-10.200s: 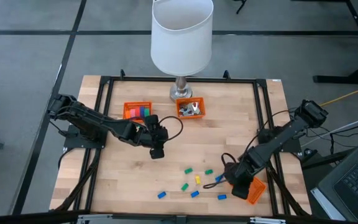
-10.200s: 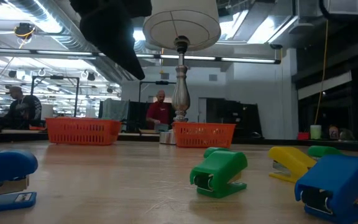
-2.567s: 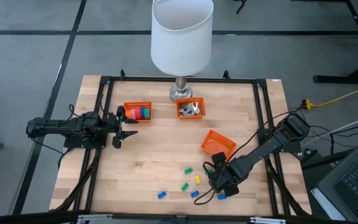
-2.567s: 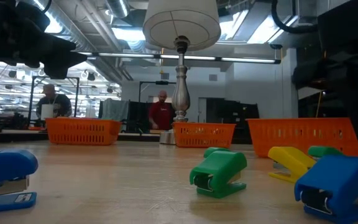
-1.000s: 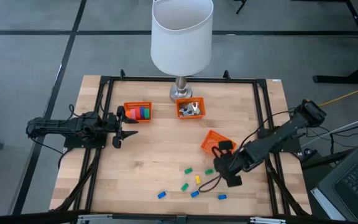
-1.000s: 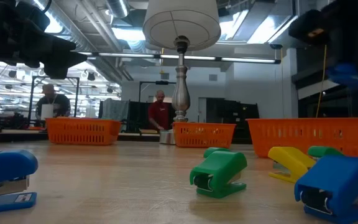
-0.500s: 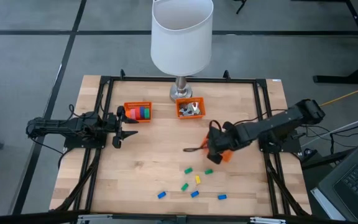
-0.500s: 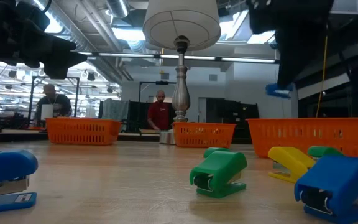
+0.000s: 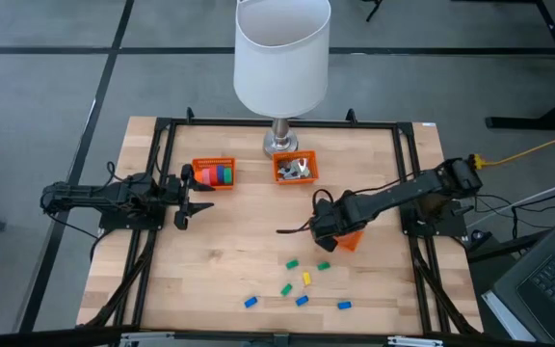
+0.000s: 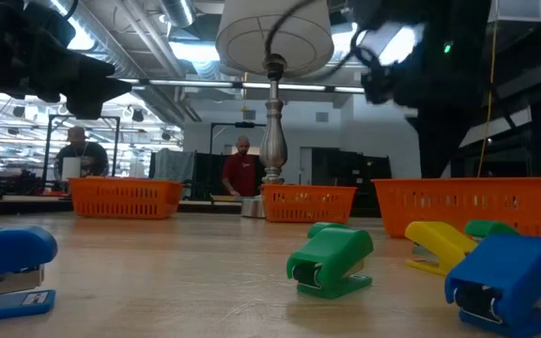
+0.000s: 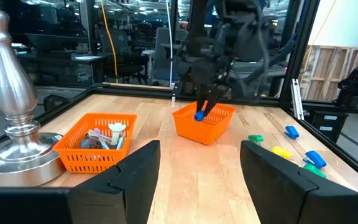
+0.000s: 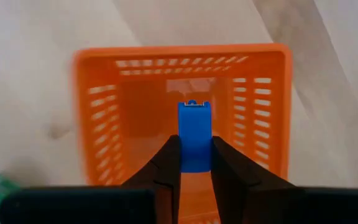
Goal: Pick and place Stapler, Stapler remover, tape
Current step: Put the blue stapler into the bottom orange bin, then put the green stapler into the bottom orange bin
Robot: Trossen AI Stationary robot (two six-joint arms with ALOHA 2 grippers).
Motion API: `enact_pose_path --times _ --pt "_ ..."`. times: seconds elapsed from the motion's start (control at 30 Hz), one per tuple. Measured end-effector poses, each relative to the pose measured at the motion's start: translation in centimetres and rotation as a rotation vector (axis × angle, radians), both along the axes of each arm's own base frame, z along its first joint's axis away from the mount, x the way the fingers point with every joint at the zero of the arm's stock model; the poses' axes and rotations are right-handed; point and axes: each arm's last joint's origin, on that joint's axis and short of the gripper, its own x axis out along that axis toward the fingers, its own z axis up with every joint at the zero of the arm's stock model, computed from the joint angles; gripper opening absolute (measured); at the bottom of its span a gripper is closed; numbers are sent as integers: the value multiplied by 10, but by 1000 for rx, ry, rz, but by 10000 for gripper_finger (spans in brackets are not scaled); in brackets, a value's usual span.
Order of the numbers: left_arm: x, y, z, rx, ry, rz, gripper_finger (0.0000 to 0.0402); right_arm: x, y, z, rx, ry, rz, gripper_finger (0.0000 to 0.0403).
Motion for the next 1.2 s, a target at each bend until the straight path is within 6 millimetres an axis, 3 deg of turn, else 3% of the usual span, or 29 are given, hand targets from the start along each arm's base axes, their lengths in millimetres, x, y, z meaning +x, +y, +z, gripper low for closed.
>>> enact_pose_path --times 0.3,0.67,1.03,1.2 --pt "0 0 0 0 0 0 219 9 -16 -21 -22 78 -32 77" --pt "0 0 0 0 0 0 219 11 -16 -21 -2 60 -36 81" --pt "0 0 0 0 0 0 219 11 -16 -21 -4 72 -17 150" --pt "0 0 0 0 0 0 219 10 -16 -19 2 82 47 164"
